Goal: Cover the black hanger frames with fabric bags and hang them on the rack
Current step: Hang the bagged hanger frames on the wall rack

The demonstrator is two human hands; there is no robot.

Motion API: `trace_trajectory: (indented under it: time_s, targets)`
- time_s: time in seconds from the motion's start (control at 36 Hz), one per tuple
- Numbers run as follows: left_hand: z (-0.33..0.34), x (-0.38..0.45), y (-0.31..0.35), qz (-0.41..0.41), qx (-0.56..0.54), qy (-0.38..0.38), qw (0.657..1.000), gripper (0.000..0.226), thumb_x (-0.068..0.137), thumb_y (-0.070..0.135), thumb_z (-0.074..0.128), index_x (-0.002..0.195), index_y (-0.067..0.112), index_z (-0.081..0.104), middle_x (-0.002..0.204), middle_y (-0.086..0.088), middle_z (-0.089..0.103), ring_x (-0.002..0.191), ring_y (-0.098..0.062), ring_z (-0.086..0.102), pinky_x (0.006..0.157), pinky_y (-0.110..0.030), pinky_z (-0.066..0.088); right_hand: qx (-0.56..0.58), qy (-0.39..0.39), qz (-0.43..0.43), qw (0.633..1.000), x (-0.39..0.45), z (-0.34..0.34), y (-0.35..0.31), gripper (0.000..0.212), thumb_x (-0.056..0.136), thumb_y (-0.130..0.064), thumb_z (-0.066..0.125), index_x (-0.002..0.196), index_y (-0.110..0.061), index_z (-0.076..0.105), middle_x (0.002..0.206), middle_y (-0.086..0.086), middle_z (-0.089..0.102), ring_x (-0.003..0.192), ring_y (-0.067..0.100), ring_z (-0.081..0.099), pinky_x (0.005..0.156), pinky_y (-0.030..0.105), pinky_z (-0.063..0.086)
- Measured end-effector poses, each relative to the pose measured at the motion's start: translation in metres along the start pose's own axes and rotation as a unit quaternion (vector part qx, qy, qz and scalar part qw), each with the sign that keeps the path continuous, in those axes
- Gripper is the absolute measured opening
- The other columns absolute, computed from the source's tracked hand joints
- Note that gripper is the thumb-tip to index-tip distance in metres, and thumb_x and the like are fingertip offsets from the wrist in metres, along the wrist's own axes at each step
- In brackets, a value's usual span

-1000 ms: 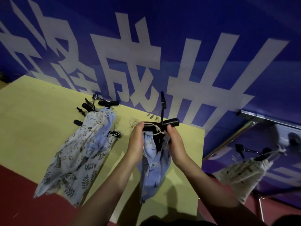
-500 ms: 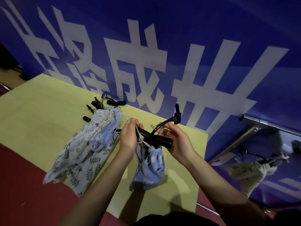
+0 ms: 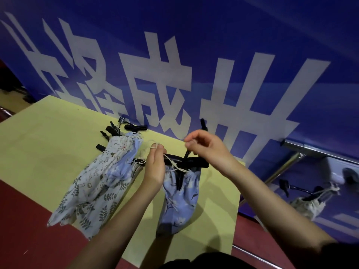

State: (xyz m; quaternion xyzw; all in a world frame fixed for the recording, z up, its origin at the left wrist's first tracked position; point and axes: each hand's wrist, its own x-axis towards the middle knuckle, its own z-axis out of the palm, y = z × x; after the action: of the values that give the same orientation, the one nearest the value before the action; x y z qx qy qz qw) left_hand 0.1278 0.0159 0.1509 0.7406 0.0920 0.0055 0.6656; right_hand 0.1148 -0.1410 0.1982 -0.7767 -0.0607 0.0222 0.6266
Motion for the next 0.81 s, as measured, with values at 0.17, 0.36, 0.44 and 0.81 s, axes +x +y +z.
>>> trace_trajectory:
  time_s: [0.17, 0.36, 0.44, 0.81]
  targets:
    - [-0.006, 0.013, 0.001, -0.004, -0.103, -0.100, 0.990, 0.011, 0.069, 0.022, 0.042, 0.071, 0.018, 0.033, 0.071, 0.004, 0.032, 0.067, -0.015, 0.031, 0.066, -0.033, 0.026, -0.198, -0.019, -0.062, 0.978, -0.002, 0.002, 0.016, 0.009, 0.088, -0.018, 0.067, 0.098, -0.019, 0.070, 0.090, -0.007, 0.060, 0.077, 0.010, 0.056, 0.072, 0.020, 0.044]
    - [-0.027, 0.021, 0.004, 0.025, -0.029, -0.130, 0.991, 0.023, 0.097, 0.012, 0.036, 0.075, 0.013, 0.043, 0.062, 0.002, 0.038, 0.053, -0.004, 0.040, 0.058, -0.019, 0.036, -0.326, -0.054, -0.098, 0.939, -0.003, -0.009, 0.019, 0.036, 0.080, -0.042, 0.075, 0.109, -0.023, 0.067, 0.096, -0.009, 0.050, 0.093, 0.006, 0.045, 0.079, 0.020, 0.039]
    - [-0.029, 0.025, 0.009, 0.041, -0.037, -0.133, 0.990, 0.028, 0.102, 0.004, 0.031, 0.081, 0.011, 0.048, 0.054, 0.005, 0.034, 0.054, -0.009, 0.040, 0.063, -0.014, 0.044, -0.437, -0.070, -0.123, 0.888, -0.004, -0.008, 0.024, 0.055, 0.074, -0.053, 0.075, 0.119, -0.025, 0.061, 0.103, -0.005, 0.042, 0.099, 0.009, 0.032, 0.076, 0.025, 0.035]
    - [-0.031, 0.018, 0.049, 0.053, -0.145, -0.178, 0.972, 0.021, 0.100, 0.005, 0.041, 0.088, 0.005, 0.058, 0.057, 0.003, 0.035, 0.054, -0.013, 0.034, 0.063, -0.027, 0.038, -0.156, 0.013, -0.066, 0.985, -0.006, -0.005, 0.025, 0.015, 0.095, -0.019, 0.060, 0.080, -0.023, 0.061, 0.079, -0.014, 0.060, 0.078, 0.004, 0.053, 0.071, 0.022, 0.041]
